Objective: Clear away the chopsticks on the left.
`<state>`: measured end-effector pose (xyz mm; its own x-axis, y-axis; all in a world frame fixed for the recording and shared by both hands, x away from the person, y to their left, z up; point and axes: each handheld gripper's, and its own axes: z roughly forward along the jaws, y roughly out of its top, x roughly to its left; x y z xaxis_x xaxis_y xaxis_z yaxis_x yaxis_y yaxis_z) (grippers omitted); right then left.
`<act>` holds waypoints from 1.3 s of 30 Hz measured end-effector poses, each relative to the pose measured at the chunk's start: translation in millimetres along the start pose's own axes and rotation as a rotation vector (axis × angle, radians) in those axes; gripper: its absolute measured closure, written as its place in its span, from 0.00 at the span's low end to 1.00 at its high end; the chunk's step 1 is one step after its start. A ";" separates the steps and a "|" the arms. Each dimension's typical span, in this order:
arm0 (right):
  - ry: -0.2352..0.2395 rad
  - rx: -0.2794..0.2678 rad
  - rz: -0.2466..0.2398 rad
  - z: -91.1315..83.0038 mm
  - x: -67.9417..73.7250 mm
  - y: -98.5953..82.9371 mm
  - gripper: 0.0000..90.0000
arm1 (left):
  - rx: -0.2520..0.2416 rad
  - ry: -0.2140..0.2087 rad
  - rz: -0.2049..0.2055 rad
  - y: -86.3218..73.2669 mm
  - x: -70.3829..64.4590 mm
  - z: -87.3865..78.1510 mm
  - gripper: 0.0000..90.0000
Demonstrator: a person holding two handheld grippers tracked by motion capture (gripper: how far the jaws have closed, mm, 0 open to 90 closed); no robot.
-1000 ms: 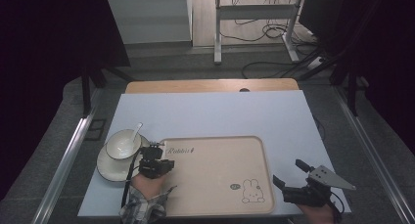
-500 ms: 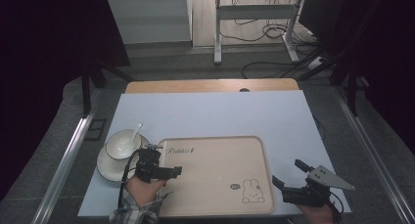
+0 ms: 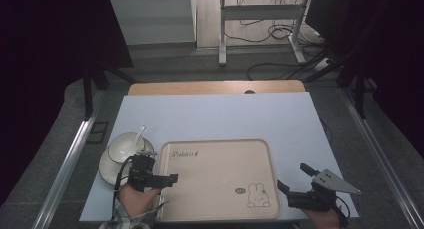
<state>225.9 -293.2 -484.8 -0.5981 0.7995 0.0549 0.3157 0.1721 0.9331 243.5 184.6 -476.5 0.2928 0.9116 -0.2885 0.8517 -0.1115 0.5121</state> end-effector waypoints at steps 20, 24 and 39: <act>-0.013 0.005 -0.009 1.5 0.3 -0.3 0.01 | -0.047 -0.017 0.062 -12.2 31.7 -35.4 0.03; -0.016 0.000 -0.012 1.8 0.5 0.2 0.00 | -0.065 -0.012 0.064 -14.7 39.9 -42.8 0.03; -0.023 0.004 0.002 3.2 -0.6 -0.8 0.00 | -0.151 -0.013 0.089 -6.1 67.2 -66.2 0.03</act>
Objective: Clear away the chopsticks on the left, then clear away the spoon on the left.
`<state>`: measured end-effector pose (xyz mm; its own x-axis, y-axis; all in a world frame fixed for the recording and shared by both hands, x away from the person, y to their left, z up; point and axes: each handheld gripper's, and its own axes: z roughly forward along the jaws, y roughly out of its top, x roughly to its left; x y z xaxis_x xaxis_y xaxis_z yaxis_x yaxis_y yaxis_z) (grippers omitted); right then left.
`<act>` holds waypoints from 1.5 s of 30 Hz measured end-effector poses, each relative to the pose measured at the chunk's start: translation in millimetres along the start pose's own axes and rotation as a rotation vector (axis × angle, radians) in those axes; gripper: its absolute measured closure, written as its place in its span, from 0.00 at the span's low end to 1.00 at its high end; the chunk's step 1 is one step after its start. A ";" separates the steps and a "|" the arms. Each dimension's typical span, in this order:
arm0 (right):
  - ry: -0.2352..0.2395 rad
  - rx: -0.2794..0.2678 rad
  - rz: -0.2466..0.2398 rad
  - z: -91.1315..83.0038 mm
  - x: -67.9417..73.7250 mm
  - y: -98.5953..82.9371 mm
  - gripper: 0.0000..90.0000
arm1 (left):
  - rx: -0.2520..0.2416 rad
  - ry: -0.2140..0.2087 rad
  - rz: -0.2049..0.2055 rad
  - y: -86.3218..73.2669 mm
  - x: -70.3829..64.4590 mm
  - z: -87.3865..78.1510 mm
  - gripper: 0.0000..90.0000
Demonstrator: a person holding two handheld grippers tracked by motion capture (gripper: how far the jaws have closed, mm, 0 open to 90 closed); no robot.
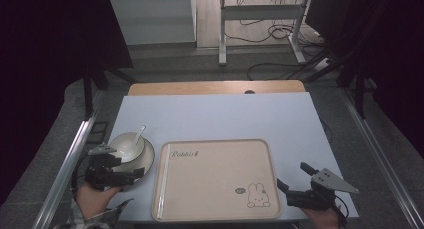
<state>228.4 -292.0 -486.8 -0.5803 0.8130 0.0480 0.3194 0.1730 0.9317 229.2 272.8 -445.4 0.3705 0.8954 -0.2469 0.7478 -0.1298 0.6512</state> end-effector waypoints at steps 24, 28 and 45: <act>0.004 0.017 -0.001 1.1 0.1 -1.7 0.00 | -0.020 -0.021 0.043 21.0 14.0 -1.5 0.03; 0.005 0.015 -0.003 1.4 -0.4 -1.1 0.00 | -0.031 -0.038 0.050 26.3 17.5 1.6 0.04; 0.010 0.014 -0.004 3.0 1.1 -0.3 0.00 | -0.047 -0.061 0.084 40.4 40.9 20.8 0.05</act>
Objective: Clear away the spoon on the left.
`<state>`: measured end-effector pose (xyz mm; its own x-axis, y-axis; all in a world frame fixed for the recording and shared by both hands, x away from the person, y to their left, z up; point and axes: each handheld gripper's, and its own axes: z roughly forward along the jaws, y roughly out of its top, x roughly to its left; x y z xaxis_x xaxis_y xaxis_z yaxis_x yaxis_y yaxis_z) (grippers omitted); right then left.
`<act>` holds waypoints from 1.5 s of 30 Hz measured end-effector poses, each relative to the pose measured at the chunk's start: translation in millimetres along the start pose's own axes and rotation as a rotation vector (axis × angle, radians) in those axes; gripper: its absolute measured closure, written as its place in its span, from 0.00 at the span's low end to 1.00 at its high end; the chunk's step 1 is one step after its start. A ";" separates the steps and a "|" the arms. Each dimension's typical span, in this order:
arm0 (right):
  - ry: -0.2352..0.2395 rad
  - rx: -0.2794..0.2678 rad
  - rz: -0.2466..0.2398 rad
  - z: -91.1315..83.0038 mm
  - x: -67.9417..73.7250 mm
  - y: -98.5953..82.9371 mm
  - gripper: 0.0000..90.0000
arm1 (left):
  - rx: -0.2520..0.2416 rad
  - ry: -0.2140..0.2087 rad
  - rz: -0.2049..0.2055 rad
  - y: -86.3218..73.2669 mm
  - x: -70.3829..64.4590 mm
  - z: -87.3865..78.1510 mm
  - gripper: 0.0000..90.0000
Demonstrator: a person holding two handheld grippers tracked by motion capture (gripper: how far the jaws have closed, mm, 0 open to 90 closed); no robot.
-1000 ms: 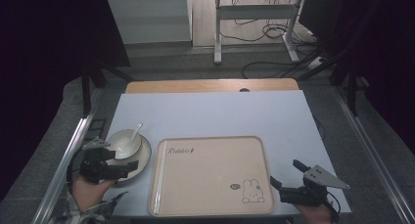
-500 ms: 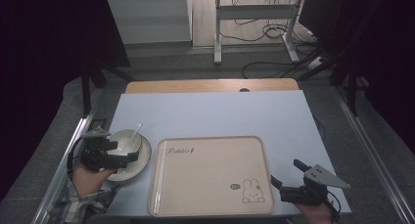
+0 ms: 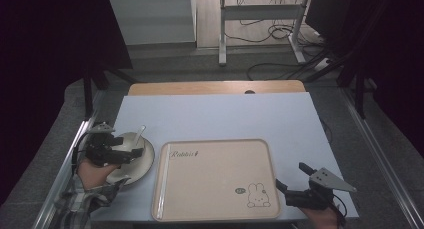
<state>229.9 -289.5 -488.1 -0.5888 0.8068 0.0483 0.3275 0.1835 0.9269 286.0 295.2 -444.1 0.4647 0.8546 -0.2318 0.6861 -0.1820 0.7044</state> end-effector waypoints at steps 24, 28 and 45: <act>0.002 -0.007 0.005 -4.2 -3.0 1.7 0.00 | 0.000 0.016 0.056 16.4 5.0 27.3 0.09; 0.000 -0.015 0.000 -5.6 -2.4 2.5 0.00 | -0.014 -0.001 0.051 19.3 9.2 28.6 0.10; 0.005 -0.016 0.006 -6.4 -4.3 1.8 0.00 | 0.032 -0.006 0.098 25.3 10.4 46.5 0.11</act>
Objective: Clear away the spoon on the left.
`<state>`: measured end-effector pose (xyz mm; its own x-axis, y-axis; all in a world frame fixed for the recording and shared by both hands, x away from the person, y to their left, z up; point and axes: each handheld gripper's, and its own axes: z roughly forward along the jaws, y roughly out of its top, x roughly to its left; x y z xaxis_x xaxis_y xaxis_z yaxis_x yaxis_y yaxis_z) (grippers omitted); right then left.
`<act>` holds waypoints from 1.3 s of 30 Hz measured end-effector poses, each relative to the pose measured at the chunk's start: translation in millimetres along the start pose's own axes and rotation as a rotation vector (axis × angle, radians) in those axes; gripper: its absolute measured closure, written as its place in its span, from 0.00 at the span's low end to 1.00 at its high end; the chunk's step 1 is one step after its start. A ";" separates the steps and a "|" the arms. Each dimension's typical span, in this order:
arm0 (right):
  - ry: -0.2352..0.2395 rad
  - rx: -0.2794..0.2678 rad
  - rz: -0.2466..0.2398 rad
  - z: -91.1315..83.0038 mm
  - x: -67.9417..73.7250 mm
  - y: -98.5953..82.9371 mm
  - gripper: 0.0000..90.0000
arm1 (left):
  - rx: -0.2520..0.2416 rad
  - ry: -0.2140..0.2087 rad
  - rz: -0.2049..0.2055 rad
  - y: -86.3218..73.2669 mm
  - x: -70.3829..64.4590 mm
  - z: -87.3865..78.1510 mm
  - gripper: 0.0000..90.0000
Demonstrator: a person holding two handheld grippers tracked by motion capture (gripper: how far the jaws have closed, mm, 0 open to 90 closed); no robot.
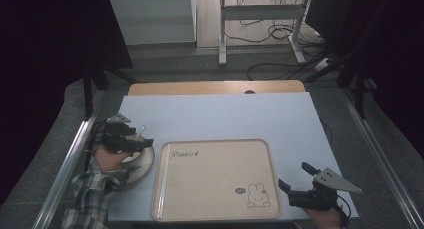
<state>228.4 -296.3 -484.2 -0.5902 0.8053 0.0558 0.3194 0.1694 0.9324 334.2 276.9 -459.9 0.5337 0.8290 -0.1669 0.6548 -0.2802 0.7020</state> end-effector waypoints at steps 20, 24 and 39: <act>0.016 0.007 -0.001 1.0 0.7 -0.4 0.00 | 0.045 0.097 0.016 3.6 13.8 17.3 0.32; 0.014 0.008 -0.005 1.1 0.7 -0.5 0.00 | 0.039 0.126 0.037 2.0 15.2 20.5 0.39; 0.011 0.010 -0.010 0.7 1.8 -0.6 0.01 | 0.050 0.160 0.007 2.6 19.2 28.1 0.57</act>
<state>227.6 -294.5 -485.0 -0.6016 0.7972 0.0507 0.3206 0.1829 0.9294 361.2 278.5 -480.8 0.4486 0.8925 -0.0471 0.6796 -0.3064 0.6665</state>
